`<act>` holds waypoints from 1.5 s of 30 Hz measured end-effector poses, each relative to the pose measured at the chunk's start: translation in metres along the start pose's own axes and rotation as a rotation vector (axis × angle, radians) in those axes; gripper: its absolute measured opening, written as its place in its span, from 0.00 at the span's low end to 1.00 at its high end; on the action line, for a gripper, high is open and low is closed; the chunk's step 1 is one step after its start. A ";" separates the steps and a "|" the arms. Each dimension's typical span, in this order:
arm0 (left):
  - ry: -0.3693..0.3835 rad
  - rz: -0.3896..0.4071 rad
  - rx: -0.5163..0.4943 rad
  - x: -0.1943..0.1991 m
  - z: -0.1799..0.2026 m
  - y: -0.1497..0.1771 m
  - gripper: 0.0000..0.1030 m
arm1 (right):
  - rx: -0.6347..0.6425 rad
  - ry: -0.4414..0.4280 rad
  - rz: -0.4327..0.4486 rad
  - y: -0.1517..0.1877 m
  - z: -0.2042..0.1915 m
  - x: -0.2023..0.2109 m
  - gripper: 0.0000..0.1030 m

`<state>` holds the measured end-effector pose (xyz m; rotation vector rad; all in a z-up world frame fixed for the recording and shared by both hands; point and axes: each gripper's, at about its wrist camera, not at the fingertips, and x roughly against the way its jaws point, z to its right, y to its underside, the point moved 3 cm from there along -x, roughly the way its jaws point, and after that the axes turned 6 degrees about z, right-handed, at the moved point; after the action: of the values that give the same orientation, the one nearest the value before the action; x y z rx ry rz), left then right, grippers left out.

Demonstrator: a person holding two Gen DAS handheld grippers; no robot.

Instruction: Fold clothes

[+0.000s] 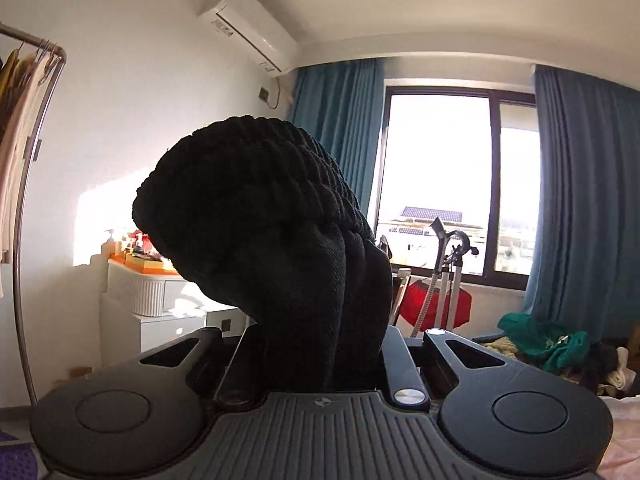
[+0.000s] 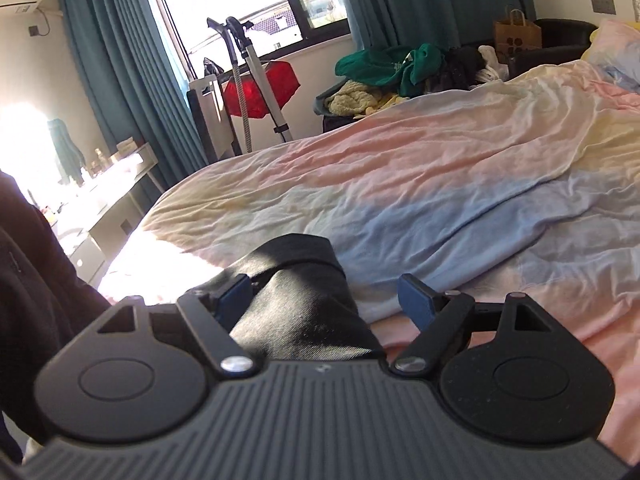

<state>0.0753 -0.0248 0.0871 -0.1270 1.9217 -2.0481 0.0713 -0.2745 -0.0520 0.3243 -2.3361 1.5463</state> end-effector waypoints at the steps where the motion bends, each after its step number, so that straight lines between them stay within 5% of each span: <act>1: 0.023 0.027 -0.016 0.011 0.028 0.004 0.15 | -0.017 0.007 0.016 -0.006 0.009 0.002 0.79; 5: 0.132 0.066 -0.115 0.043 0.112 0.038 0.15 | -0.081 0.045 0.081 -0.024 0.038 0.010 0.79; 9: 0.274 0.018 -0.250 0.076 0.183 0.103 0.15 | -0.185 0.062 0.114 -0.032 0.071 0.010 0.79; 13: 0.362 -0.001 -0.395 0.093 0.214 0.172 0.15 | -0.287 0.061 0.121 -0.035 0.099 0.006 0.82; 18: 0.398 -0.035 -0.501 0.094 0.231 0.206 0.20 | -0.410 -0.029 0.085 -0.028 0.114 -0.004 0.82; 20: 0.429 -0.066 -0.559 0.094 0.220 0.218 0.26 | -0.464 -0.051 0.080 -0.025 0.118 -0.008 0.82; 25: 0.548 -0.154 -0.766 0.089 0.190 0.244 0.65 | -0.620 -0.148 0.023 -0.013 0.125 -0.019 0.82; 32: 0.745 -0.200 -1.002 0.100 0.143 0.249 0.80 | -0.597 -0.186 -0.027 -0.011 0.109 -0.023 0.82; 35: 0.750 -0.224 -1.027 0.094 0.115 0.242 0.96 | -0.537 -0.184 -0.046 -0.014 0.099 -0.020 0.82; 40: 0.683 -0.286 -0.992 0.070 0.061 0.236 0.96 | -0.471 -0.147 -0.004 -0.023 0.096 0.003 0.82; 45: 0.584 -0.433 -0.837 0.028 0.014 0.224 0.91 | -0.578 -0.273 0.006 -0.027 0.110 0.018 0.82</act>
<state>0.0922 -0.0548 -0.1367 -0.1549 3.2712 -1.4215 0.0495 -0.3869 -0.0620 0.3974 -2.8590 0.8017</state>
